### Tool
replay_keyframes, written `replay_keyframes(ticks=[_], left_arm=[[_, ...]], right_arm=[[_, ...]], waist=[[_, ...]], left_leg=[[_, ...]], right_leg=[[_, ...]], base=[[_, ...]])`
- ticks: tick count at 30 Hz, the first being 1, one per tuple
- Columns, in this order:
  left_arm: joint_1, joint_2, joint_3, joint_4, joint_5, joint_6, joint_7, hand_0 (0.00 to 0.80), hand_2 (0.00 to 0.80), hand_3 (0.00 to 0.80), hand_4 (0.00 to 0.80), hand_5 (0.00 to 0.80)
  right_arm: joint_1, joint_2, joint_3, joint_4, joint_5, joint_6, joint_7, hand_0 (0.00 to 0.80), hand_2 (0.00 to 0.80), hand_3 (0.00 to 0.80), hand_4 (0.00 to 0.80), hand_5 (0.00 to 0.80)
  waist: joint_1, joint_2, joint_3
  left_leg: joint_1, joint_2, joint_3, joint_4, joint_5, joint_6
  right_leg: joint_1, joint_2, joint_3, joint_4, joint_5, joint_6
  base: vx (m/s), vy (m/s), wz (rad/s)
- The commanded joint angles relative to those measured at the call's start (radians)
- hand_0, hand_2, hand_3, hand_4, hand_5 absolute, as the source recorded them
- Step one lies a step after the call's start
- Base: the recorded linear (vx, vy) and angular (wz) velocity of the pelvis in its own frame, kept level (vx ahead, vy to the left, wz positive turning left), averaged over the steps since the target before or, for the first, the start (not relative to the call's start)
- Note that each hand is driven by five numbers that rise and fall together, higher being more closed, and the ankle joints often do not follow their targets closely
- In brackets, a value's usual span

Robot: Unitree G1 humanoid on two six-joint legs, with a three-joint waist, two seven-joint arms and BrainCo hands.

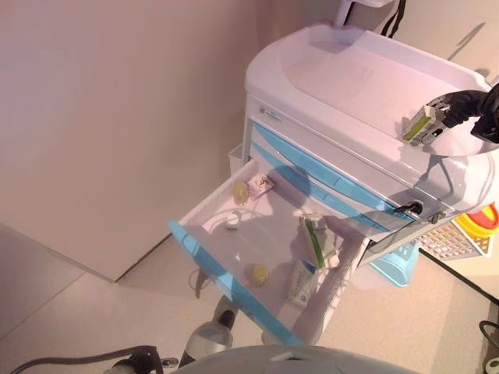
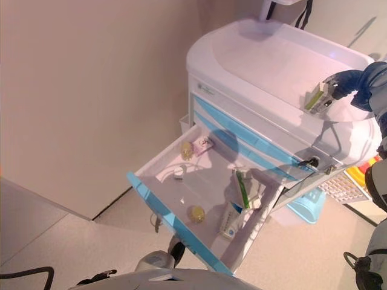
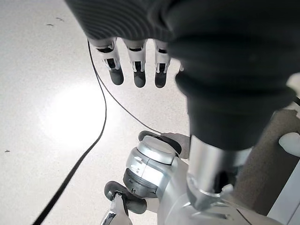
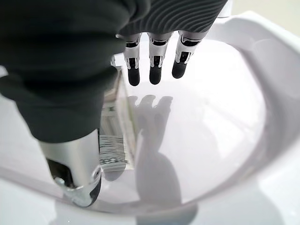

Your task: Open the drawer and pick up the medicine

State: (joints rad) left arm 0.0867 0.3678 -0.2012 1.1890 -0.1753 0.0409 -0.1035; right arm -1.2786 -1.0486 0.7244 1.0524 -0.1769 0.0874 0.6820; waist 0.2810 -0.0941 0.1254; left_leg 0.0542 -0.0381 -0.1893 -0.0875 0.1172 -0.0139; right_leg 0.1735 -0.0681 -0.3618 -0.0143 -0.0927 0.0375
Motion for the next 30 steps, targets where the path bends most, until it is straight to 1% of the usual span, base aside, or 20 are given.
replay_keyframes(ticks=[1, 10, 15, 17, 19, 20, 21, 22, 25, 26, 27, 28, 30], left_arm=[[0.005, 0.051, -0.031, -0.003, 0.007, 0.005, 0.004, 0.0, 0.0, 0.0, 0.0, 0.0], [-0.028, 0.049, -0.036, -0.007, 0.005, 0.018, 0.002, 0.0, 0.0, 0.0, 0.0, 0.0], [-0.034, 0.045, -0.033, -0.008, 0.011, 0.027, 0.003, 0.0, 0.0, 0.0, 0.0, 0.0], [-0.034, 0.045, -0.035, -0.004, 0.017, 0.03, 0.0, 0.0, 0.0, 0.0, 0.0, 0.0], [-0.033, 0.042, -0.038, 0.001, 0.025, 0.035, -0.001, 0.0, 0.0, 0.0, 0.0, 0.0], [-0.032, 0.041, -0.042, 0.006, 0.034, 0.036, -0.002, 0.0, 0.0, 0.0, 0.0, 0.0], [-0.032, 0.04, -0.045, 0.011, 0.047, 0.039, -0.008, 0.0, 0.0, 0.0, 0.0, 0.0], [-0.032, 0.039, -0.049, 0.015, 0.055, 0.04, -0.012, 0.0, 0.0, 0.0, 0.0, 0.0], [-0.034, 0.033, -0.07, 0.022, 0.083, 0.035, -0.02, 0.0, 0.0, 0.0, 0.0, 0.0], [-0.034, 0.03, -0.08, 0.021, 0.096, 0.031, -0.024, 0.0, 0.0, 0.0, 0.0, 0.0], [-0.035, 0.025, -0.089, 0.019, 0.098, 0.03, -0.023, 0.0, 0.0, 0.0, 0.0, 0.0], [-0.034, 0.021, -0.095, 0.017, 0.102, 0.026, -0.023, 0.0, 0.0, 0.0, 0.0, 0.0], [-0.036, 0.01, -0.106, 0.012, 0.107, 0.018, -0.021, 0.0, 0.0, 0.0, 0.0, 0.0]], right_arm=[[-0.151, -0.053, 0.122, -0.049, 0.044, 0.005, -0.051, 0.0, 0.0, 0.0, 0.0, 0.0], [-0.215, -0.127, 0.15, -0.101, 0.161, 0.028, -0.096, 0.0, 0.0, 0.0, 0.0, 0.0], [-0.233, -0.186, 0.15, -0.133, 0.166, 0.06, -0.122, 0.0, 0.0, 0.0, 0.0, 0.0], [-0.244, -0.213, 0.152, -0.13, 0.182, 0.066, -0.151, 0.0, 0.0, 0.0, 0.0, 0.0], [-0.241, -0.232, 0.137, -0.132, 0.244, 0.077, -0.21, 0.0, 0.0, 0.0, 0.0, 0.0], [-0.235, -0.238, 0.112, -0.137, 0.318, 0.099, -0.261, 0.0, 0.0, 0.0, 0.0, 0.0], [-0.225, -0.239, 0.08, -0.145, 0.37, 0.107, -0.306, 0.0, 0.0, 0.0, 0.0, 0.0], [-0.212, -0.24, 0.053, -0.152, 0.406, 0.094, -0.352, 0.0, 0.0, 0.0, 0.0, 0.0], [-0.126, -0.236, -0.089, -0.195, 0.529, 0.068, -0.525, 0.0, 0.0, 0.0, 0.0, 0.0], [-0.08, -0.229, -0.148, -0.219, 0.572, 0.051, -0.606, 0.0, 0.0, 0.0, 0.0, 0.0], [-0.022, -0.216, -0.212, -0.245, 0.594, 0.042, -0.661, 0.0, 0.0, 0.0, 0.0, 0.0], [0.037, -0.202, -0.275, -0.269, 0.626, 0.038, -0.712, 0.0, 0.0, 0.0, 0.0, 0.0], [0.2, -0.151, -0.433, -0.319, 0.678, 0.015, -0.795, 0.0, 0.0, 0.0, 0.0, 0.0]], waist=[[-0.016, -0.036, -0.04], [-0.078, -0.04, -0.063], [-0.111, -0.043, -0.074], [-0.123, -0.044, -0.077], [-0.133, -0.044, -0.08], [-0.14, -0.044, -0.081], [-0.146, -0.043, -0.081], [-0.15, -0.043, -0.081], [-0.17, -0.033, -0.08], [-0.176, -0.028, -0.079], [-0.182, -0.023, -0.077], [-0.187, -0.018, -0.076], [-0.197, -0.007, -0.071]], left_leg=[[0.057, -0.027, 0.087, 0.008, -0.127, 0.023], [0.055, -0.011, 0.161, 0.007, -0.135, 0.016], [0.052, -0.004, 0.201, 0.011, -0.142, 0.013], [0.053, 0.0, 0.217, 0.013, -0.145, 0.011], [0.054, 0.003, 0.233, 0.014, -0.148, 0.01], [0.055, 0.005, 0.241, 0.016, -0.151, 0.01], [0.055, 0.005, 0.246, 0.021, -0.155, 0.01], [0.054, 0.006, 0.249, 0.025, -0.159, 0.011], [0.054, 0.006, 0.26, 0.043, -0.177, 0.014], [0.053, 0.006, 0.264, 0.049, -0.182, 0.014], [0.052, 0.006, 0.268, 0.056, -0.188, 0.014], [0.051, 0.007, 0.27, 0.06, -0.192, 0.013], [0.051, 0.008, 0.273, 0.064, -0.198, 0.013]], right_leg=[[-0.075, -0.063, 0.135, 0.039, 0.088, 0.067], [-0.095, -0.052, 0.179, 0.019, 0.106, 0.066], [-0.108, -0.045, 0.195, 0.006, 0.116, 0.063], [-0.112, -0.043, 0.197, 0.0, 0.12, 0.061], [-0.114, -0.039, 0.203, -0.006, 0.124, 0.06], [-0.116, -0.037, 0.207, -0.008, 0.125, 0.06], [-0.118, -0.035, 0.213, -0.007, 0.125, 0.059], [-0.121, -0.034, 0.218, -0.007, 0.124, 0.058], [-0.126, -0.028, 0.237, -0.005, 0.12, 0.056], [-0.127, -0.026, 0.243, -0.004, 0.119, 0.055], [-0.128, -0.025, 0.248, -0.005, 0.118, 0.055], [-0.129, -0.025, 0.252, -0.006, 0.117, 0.054], [-0.129, -0.024, 0.259, -0.011, 0.117, 0.055]], base=[[-0.072, -0.027, -0.08], [-0.07, -0.032, -0.17], [-0.064, -0.031, -0.14], [-0.059, -0.036, -0.17], [-0.052, -0.042, -0.19], [-0.047, -0.051, -0.1], [-0.037, -0.049, -0.18], [-0.032, -0.046, -0.26], [-0.028, -0.041, -0.24], [-0.023, -0.034, -0.24], [-0.02, -0.033, -0.24], [-0.015, -0.034, -0.24], [-0.018, -0.037, -0.21]])
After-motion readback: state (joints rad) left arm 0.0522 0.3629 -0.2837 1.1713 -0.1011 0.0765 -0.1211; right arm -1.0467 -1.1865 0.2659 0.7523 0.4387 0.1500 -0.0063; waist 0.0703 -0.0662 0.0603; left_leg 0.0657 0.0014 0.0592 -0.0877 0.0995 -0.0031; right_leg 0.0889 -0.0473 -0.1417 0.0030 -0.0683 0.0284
